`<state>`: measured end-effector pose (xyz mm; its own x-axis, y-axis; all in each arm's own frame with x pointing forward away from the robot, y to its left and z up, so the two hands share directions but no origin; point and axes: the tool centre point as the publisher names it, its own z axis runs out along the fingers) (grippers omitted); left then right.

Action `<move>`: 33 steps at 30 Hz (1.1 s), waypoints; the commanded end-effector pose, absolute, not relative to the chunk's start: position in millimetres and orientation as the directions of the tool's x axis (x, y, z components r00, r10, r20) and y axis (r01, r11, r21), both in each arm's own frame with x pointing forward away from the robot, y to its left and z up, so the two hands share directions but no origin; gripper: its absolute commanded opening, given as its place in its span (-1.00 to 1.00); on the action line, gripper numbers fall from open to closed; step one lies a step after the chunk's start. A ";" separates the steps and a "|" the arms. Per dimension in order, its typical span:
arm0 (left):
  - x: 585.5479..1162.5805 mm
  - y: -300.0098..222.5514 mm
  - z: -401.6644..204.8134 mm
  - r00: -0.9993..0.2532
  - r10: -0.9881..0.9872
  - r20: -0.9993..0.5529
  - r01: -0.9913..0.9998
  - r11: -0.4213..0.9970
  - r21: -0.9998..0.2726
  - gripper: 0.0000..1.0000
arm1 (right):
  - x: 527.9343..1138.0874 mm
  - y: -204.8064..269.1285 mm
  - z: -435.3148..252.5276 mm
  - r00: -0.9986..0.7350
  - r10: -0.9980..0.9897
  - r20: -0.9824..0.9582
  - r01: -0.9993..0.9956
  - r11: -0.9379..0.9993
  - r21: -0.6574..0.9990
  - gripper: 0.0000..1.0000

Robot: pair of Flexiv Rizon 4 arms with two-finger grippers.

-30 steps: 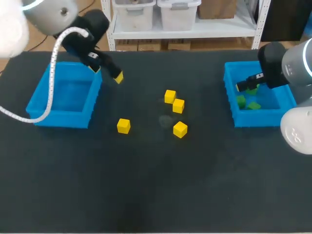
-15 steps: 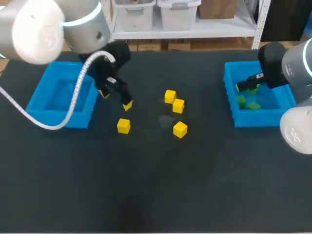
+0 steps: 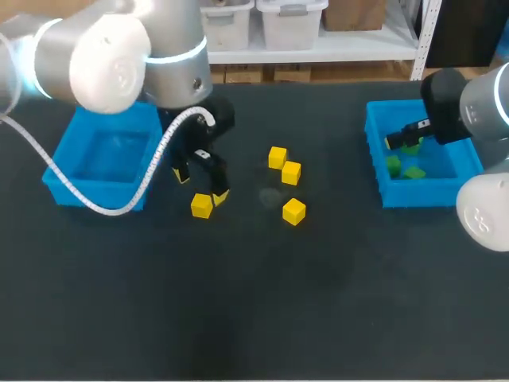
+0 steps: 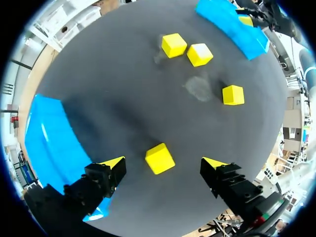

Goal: Put the green cubes in the right bin and the yellow cubes in the left bin.

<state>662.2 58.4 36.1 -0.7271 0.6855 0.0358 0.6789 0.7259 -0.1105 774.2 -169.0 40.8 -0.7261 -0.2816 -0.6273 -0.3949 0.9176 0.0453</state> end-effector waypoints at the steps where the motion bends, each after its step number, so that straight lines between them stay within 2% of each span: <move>1: 665.2 54.1 26.7 -0.725 0.686 0.070 0.676 0.727 -0.119 1.00 | 773.8 -169.2 41.6 -0.727 -0.282 -0.626 -0.395 0.917 0.046 1.00; 14: 660.0 50.4 10.0 -0.718 0.688 0.105 0.677 0.725 -0.128 1.00 | 773.8 -169.2 41.6 -0.727 -0.282 -0.626 -0.395 0.917 0.046 1.00; 23: 658.1 52.7 -8.2 -0.707 0.690 0.156 0.691 0.721 -0.056 1.00 | 773.8 -169.2 41.6 -0.727 -0.282 -0.626 -0.395 0.917 0.046 1.00; 25: 658.3 53.5 -12.0 -0.718 0.679 0.152 0.683 0.730 -0.036 -0.82 | 773.8 -169.2 41.6 -0.727 -0.282 -0.626 -0.395 0.917 0.046 1.00; 26: 658.4 54.3 -13.7 -0.718 0.678 0.156 0.683 0.730 -0.024 -1.00 | 773.8 -169.2 41.6 -0.727 -0.282 -0.626 -0.395 0.917 0.046 1.00; 33: 659.5 57.1 -12.0 -0.734 0.664 0.140 0.667 0.744 -0.031 -1.00 | 773.8 -169.2 41.6 -0.727 -0.282 -0.626 -0.395 0.917 0.046 1.00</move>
